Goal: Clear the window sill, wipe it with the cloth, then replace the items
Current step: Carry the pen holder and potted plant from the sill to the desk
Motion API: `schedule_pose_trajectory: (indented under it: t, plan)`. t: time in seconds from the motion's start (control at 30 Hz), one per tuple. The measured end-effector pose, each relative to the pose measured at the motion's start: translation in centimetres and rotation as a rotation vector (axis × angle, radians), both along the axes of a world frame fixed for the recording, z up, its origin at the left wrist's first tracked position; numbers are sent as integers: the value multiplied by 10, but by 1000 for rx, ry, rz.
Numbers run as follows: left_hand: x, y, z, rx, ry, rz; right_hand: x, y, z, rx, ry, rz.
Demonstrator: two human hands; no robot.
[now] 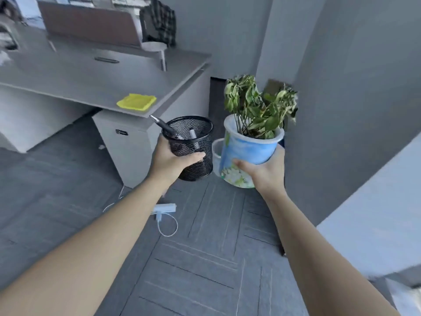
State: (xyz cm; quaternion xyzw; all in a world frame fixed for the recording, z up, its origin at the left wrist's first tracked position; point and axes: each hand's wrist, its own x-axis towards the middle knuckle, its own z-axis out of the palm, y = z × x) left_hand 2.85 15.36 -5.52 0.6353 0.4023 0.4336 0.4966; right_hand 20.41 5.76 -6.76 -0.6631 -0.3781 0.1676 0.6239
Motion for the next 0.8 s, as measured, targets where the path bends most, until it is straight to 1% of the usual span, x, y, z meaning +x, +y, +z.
schedule_pose_trajectory:
  t: [0.13, 0.3, 0.43, 0.53, 0.67, 0.8]
  plan:
    - [-37, 42, 7, 23, -9, 152, -22, 73, 0, -17, -4, 121]
    - [-85, 94, 10, 22, -55, 276, -62, 148, 11, -32, -25, 266]
    - [-128, 155, 8, 20, -62, 366, -101, 213, 10, -27, 1, 354]
    - [-161, 206, 6, 22, -61, 397, -132, 266, 9, -37, 4, 380]
    - [-199, 282, 9, 20, -59, 387, -173, 342, 11, -27, 42, 338]
    - [-232, 357, 12, -5, -18, 379, -206, 411, 14, -49, 65, 296]
